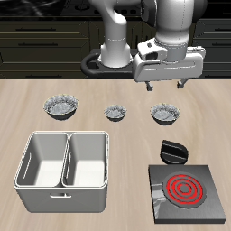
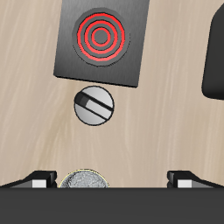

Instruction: Turn off the flat stove and place the largest bowl on it

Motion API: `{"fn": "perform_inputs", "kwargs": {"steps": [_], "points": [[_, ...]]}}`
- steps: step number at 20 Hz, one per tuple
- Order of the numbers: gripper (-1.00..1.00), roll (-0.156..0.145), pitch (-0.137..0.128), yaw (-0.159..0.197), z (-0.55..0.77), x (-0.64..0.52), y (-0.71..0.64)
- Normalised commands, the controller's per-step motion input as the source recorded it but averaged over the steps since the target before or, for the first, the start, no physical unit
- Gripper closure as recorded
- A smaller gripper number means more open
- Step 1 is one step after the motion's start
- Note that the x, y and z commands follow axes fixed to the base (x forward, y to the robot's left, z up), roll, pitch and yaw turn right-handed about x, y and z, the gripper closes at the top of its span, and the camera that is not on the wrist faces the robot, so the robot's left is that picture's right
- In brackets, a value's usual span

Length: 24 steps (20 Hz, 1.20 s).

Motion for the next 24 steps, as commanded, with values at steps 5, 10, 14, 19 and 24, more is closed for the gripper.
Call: {"fn": "perform_inputs", "kwargs": {"steps": [5,10,14,19,24], "points": [[-1.00,0.014,-0.002,0.027,-0.04,0.23,0.10],[-1.00,0.036,0.019,0.041,-0.04,0.12,0.07],[-1.00,0.049,0.024,0.070,-0.10,0.07,0.07],[-1.00,0.021,0.028,0.092,-0.15,0.03,0.02],[-1.00,0.005,0.001,0.130,-0.05,0.02,-0.02]]}}
